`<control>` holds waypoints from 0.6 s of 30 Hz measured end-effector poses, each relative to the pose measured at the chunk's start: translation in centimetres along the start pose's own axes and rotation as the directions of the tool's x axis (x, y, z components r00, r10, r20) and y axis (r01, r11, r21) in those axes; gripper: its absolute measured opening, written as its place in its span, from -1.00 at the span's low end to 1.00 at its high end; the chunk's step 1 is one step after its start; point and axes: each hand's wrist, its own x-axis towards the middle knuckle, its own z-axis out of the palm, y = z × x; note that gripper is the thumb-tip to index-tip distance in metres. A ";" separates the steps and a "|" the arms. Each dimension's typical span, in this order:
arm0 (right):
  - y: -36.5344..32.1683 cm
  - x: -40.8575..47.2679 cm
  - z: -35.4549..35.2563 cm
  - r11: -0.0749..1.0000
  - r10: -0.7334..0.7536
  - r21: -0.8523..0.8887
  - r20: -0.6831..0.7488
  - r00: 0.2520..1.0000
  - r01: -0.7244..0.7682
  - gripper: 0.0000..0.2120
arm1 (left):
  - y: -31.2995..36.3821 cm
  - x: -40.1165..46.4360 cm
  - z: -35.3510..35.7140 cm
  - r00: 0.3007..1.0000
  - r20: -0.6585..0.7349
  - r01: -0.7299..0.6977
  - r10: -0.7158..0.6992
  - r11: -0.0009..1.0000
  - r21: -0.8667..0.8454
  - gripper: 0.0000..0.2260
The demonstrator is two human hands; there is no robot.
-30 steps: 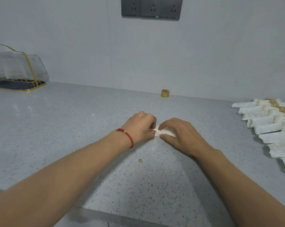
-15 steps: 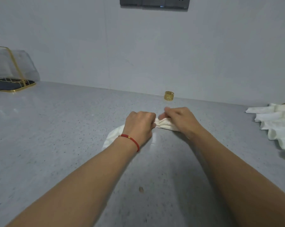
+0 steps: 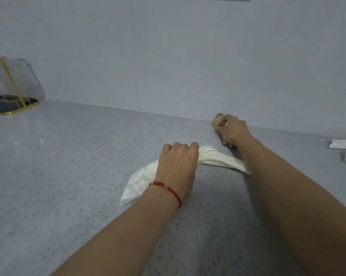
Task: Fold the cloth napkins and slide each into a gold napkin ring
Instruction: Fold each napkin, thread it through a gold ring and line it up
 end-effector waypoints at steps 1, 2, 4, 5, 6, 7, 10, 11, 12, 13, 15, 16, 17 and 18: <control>0.2 -0.4 0.1 0.998 0.021 0.064 -0.012 1.000 -0.020 -0.93 | 0.0 0.0 -0.1 1.000 0.013 0.001 -0.001 1.000 0.005 -0.71; 0.4 -1.0 0.0 0.983 0.051 0.177 -0.010 0.999 -0.048 -0.93 | -0.1 0.0 -0.3 1.000 0.024 0.001 -0.002 1.000 0.020 -0.73; 1.4 -2.3 -0.3 0.914 0.071 0.398 0.036 0.997 -0.080 -0.90 | -0.2 0.0 -0.7 0.998 0.063 0.003 -0.007 0.998 0.056 -0.74; 1.8 -3.6 -0.8 0.868 0.065 0.489 0.055 0.996 -0.083 -0.89 | -0.1 0.0 -1.2 0.996 0.088 0.006 -0.012 0.998 0.067 -0.75; 2.1 -5.2 -1.6 0.817 0.064 0.570 0.061 0.996 -0.087 -0.89 | 0.0 0.1 -1.9 0.993 0.116 0.006 -0.015 0.997 0.078 -0.77; 2.4 -6.8 -2.1 0.776 0.070 0.625 0.052 0.996 -0.087 -0.87 | 0.0 0.1 -2.2 0.989 0.149 0.006 -0.020 0.995 0.099 -0.82; 3.6 -12.8 -5.6 0.766 0.182 0.640 -0.127 0.975 -0.060 -0.76 | -0.1 -0.1 -3.3 0.987 0.159 0.015 -0.024 0.998 0.055 -0.93; 4.1 -14.6 -6.6 0.767 0.212 0.638 -0.156 0.965 -0.065 -0.76 | -0.2 -0.5 -3.5 0.989 0.142 0.039 -0.040 0.999 0.014 -0.91; 4.6 -16.2 -7.5 0.761 0.228 0.644 -0.163 0.960 -0.071 -0.76 | -0.4 -0.9 -3.6 0.991 0.123 0.056 -0.052 0.998 -0.027 -0.89; 5.3 -17.6 -8.1 0.748 0.245 0.659 -0.170 0.954 -0.074 -0.77 | -0.6 -1.4 -3.6 0.993 0.102 0.059 -0.052 0.996 -0.066 -0.88; 6.3 -20.0 -8.2 0.716 0.262 0.695 -0.185 0.947 -0.062 -0.81 | -0.7 -2.4 -3.7 0.997 0.048 0.071 -0.066 0.991 -0.116 -0.87; 6.8 -20.7 -8.1 0.696 0.272 0.715 -0.182 0.945 -0.063 -0.84 | -0.7 -2.9 -3.8 0.997 0.026 0.080 -0.078 0.988 -0.131 -0.86; 7.1 -21.0 -7.8 0.671 0.284 0.739 -0.172 0.943 -0.068 -0.82 | -0.7 -3.3 -3.9 0.996 0.008 0.085 -0.084 0.987 -0.137 -0.86; 7.3 -21.2 -7.7 0.646 0.296 0.760 -0.160 0.942 -0.074 -0.77 | -0.6 -3.7 -4.2 0.996 -0.020 0.083 -0.086 0.985 -0.150 -0.85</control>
